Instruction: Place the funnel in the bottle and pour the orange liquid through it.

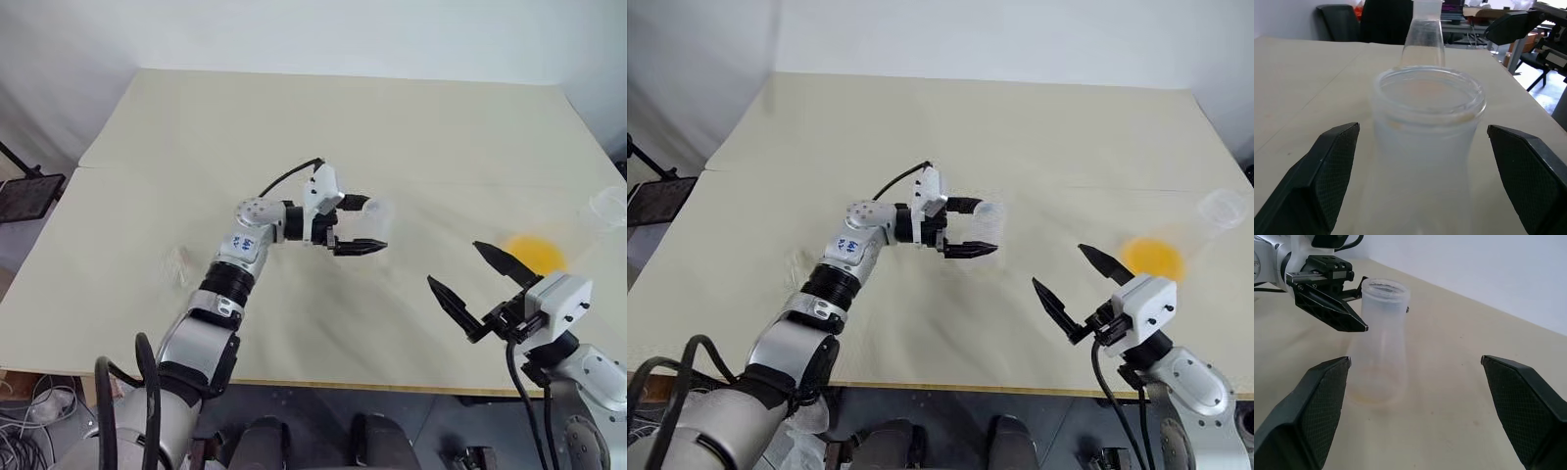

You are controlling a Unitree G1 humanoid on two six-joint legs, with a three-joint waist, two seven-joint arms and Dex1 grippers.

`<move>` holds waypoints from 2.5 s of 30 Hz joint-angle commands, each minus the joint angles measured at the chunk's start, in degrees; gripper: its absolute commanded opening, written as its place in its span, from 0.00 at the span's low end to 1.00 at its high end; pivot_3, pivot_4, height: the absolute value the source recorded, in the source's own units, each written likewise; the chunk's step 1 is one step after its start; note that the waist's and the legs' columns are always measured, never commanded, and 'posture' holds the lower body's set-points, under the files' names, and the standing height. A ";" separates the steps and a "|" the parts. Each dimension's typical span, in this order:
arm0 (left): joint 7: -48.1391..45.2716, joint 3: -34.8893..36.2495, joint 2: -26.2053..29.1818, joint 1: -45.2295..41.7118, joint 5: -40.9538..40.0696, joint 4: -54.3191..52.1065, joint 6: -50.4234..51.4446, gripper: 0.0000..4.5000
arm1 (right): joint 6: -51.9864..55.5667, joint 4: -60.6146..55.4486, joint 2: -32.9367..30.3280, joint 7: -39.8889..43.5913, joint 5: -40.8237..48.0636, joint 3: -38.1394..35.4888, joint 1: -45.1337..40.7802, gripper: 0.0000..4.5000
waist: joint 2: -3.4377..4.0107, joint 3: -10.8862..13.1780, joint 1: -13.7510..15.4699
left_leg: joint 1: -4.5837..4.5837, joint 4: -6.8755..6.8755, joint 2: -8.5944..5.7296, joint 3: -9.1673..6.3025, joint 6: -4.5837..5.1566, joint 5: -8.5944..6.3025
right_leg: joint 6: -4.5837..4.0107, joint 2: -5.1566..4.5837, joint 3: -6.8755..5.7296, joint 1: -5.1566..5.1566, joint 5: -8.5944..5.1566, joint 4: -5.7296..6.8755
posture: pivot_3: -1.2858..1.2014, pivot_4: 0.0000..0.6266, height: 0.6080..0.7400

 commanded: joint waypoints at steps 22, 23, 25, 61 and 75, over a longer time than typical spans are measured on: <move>9.22 33.45 26.90 45.44 -13.78 -38.61 -0.50 0.99 | 3.19 10.37 -7.64 23.03 9.35 10.63 -18.96 1.00 | 0.01 -0.01 -2.36 | 0.05 0.08 0.08 -0.77 -0.01 0.00 | 0.00 -0.02 0.00 0.07 0.00 0.12 | 0.52 0.24 1.00; 11.10 35.85 26.77 48.61 -15.12 -40.92 1.03 0.99 | 3.16 10.73 -7.74 23.71 9.20 11.10 -19.64 1.00 | 0.01 -0.01 -2.46 | 0.05 0.07 0.08 -0.79 -0.01 0.00 | 0.00 -0.03 0.02 0.08 0.00 0.11 | 0.52 0.24 1.00; 13.67 39.83 26.35 55.64 -15.96 -45.21 2.26 0.99 | 2.89 11.47 -7.46 24.55 8.67 12.28 -21.23 1.00 | -0.04 0.01 -2.50 | 0.04 0.08 0.09 -0.82 -0.01 0.00 | 0.00 -0.03 0.00 0.12 0.00 0.10 | 0.52 0.24 1.00; 39.01 28.16 14.10 62.17 -8.45 -49.23 7.51 0.99 | 2.18 10.77 -7.20 23.21 7.25 13.03 -19.40 1.00 | -0.05 -0.01 -1.20 | 0.15 0.08 0.05 -0.73 0.00 -0.01 | -0.01 -0.02 0.14 0.23 0.00 0.00 | 0.52 0.24 1.00; 40.09 29.31 16.22 57.84 -9.04 -44.37 8.68 0.28 | 2.30 9.09 -7.29 22.68 8.12 12.67 -17.05 1.00 | -0.05 -0.01 -1.21 | 0.16 0.07 0.04 -0.74 0.00 -0.01 | 0.00 -0.03 0.12 0.24 0.00 0.01 | 0.52 0.24 1.00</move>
